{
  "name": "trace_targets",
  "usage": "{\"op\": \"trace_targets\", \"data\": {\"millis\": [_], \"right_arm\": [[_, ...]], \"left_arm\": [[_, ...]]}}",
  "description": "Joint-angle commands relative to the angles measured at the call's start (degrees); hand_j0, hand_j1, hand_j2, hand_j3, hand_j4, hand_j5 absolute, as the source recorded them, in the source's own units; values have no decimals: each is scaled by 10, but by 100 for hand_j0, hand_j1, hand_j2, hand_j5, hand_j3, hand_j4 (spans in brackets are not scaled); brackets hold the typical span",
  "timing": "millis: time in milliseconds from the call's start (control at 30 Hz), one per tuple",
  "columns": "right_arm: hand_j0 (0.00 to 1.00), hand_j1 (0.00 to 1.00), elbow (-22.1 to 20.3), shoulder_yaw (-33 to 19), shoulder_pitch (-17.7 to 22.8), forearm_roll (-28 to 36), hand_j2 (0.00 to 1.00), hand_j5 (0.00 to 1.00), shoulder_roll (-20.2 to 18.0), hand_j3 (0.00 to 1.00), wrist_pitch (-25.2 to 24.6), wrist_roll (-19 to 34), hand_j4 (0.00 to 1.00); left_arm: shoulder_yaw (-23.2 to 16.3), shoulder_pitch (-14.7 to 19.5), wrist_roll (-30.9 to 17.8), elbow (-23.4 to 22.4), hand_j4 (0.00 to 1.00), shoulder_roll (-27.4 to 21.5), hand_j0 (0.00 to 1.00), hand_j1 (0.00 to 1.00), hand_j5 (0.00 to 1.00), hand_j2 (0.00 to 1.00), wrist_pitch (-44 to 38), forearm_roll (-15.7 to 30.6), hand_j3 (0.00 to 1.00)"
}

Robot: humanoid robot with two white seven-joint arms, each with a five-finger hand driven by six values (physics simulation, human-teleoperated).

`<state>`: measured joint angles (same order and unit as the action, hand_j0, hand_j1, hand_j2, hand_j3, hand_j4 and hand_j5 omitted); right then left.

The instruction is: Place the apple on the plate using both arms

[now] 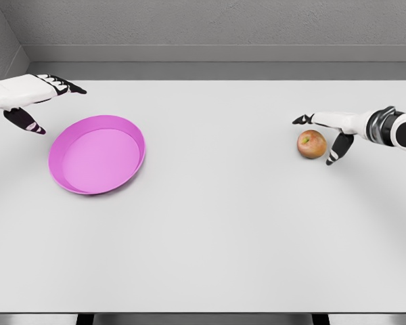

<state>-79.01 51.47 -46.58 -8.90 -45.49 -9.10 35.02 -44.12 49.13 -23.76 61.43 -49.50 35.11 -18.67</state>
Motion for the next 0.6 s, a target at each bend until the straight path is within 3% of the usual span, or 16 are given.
{"op": "trace_targets", "data": {"millis": [0,167,200,233,300,467,567], "right_arm": [[100,100,2,2,0,0,100,100,0,100,0,0,100],[94,94,3,9,0,0,94,94,0,94,0,0,94],[90,90,2,10,0,0,90,90,0,90,0,0,90],[75,75,2,10,0,0,75,75,0,75,0,0,75],[60,60,1,10,0,0,60,60,0,60,0,0,60],[49,49,0,10,0,0,49,49,0,49,1,0,49],[47,47,0,13,0,0,47,47,0,47,1,0,47]], "left_arm": [[1,0,0,-1,100,0,100,100,100,100,-1,1,100],[1,-1,0,-2,100,0,100,100,100,100,-1,1,100],[1,-1,0,-1,100,-1,100,100,100,100,-1,1,100],[2,-1,0,-2,100,-1,100,100,100,100,-1,1,100],[2,-1,0,-1,100,-2,100,100,100,100,-1,1,100],[2,-1,0,-1,100,-2,100,100,100,100,-1,1,100],[2,-1,0,-2,100,-3,100,100,100,100,-1,1,100]]}}
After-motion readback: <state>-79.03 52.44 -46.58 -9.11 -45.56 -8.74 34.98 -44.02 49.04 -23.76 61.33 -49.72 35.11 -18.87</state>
